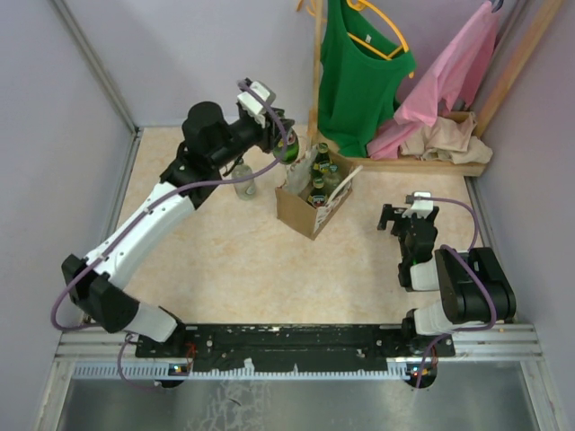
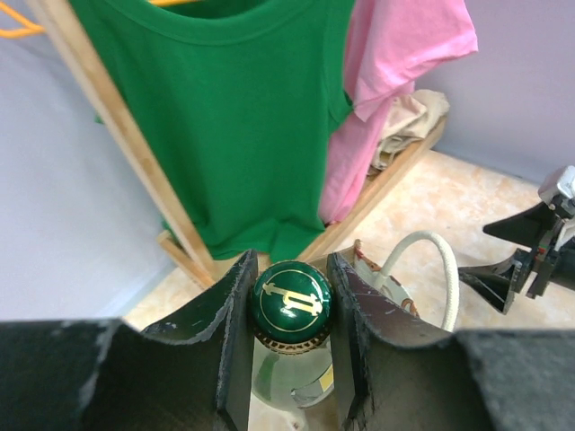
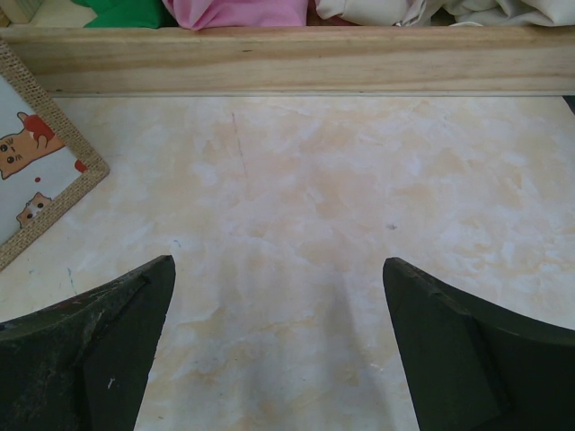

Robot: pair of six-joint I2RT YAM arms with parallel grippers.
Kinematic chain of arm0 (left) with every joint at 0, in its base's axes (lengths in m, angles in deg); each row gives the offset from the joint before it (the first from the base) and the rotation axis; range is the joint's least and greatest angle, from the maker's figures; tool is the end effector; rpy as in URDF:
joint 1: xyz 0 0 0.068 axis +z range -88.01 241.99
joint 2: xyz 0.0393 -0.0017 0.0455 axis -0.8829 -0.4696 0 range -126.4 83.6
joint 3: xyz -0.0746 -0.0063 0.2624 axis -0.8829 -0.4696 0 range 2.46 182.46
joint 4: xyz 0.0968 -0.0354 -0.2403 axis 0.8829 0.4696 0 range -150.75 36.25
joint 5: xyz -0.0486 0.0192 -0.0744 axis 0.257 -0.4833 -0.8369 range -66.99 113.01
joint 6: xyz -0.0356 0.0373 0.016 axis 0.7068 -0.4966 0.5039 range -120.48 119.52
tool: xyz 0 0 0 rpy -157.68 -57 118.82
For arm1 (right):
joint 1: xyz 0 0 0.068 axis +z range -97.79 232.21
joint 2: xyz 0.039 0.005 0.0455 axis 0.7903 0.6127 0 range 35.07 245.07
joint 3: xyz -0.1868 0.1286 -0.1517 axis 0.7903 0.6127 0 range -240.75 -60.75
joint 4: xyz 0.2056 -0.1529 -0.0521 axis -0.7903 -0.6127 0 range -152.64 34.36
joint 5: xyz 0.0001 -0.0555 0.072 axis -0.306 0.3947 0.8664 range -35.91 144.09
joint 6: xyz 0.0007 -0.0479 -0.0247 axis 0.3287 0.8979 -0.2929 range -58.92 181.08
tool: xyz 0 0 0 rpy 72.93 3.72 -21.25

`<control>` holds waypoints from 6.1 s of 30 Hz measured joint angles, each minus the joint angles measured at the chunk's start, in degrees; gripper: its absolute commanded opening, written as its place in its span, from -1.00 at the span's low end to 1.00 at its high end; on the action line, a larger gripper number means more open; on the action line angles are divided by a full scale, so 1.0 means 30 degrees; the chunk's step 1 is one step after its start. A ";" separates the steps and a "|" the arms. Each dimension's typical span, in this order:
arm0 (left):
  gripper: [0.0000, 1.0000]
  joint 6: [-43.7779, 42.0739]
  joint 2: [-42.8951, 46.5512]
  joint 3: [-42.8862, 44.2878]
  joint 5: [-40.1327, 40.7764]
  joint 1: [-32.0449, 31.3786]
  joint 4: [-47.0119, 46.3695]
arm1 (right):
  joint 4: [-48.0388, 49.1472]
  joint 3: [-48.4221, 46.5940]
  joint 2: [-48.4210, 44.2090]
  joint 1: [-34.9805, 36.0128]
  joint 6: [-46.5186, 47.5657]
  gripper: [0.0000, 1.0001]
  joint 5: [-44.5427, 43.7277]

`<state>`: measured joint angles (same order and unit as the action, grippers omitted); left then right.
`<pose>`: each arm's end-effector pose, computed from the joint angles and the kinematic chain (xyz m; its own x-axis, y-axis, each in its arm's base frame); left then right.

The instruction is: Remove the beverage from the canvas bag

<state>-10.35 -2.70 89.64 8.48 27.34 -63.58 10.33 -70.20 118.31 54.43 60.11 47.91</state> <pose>0.2871 -0.2093 0.4477 0.1820 0.0759 -0.9804 0.7359 0.6507 0.1870 0.2232 0.0047 0.1422 -0.1348 0.0117 -0.9908 0.0703 0.9975 0.0022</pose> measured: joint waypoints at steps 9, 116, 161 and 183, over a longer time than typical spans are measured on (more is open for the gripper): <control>-1.00 -0.0262 0.3628 -0.2914 0.3679 0.2208 0.0831 | 0.0000 0.0000 0.0000 0.0000 0.0000 0.98 0.0007; -0.27 0.3650 -0.5785 -0.0743 -1.0076 0.1851 -0.6091 | 0.0000 0.0000 0.0000 0.0000 0.0000 0.98 0.0007; 0.05 0.2841 -1.2830 0.5049 -0.4728 0.0488 -0.3810 | 0.0000 0.0000 0.0000 0.0000 0.0000 0.98 0.0007; -0.27 0.2120 -1.3850 0.4743 -0.2659 0.0219 -0.4707 | 0.0000 0.0000 0.0000 0.0000 0.0000 0.98 0.0007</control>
<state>-3.99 -44.26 103.87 0.50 27.99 -77.70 10.33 -70.20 118.31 54.43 60.11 47.93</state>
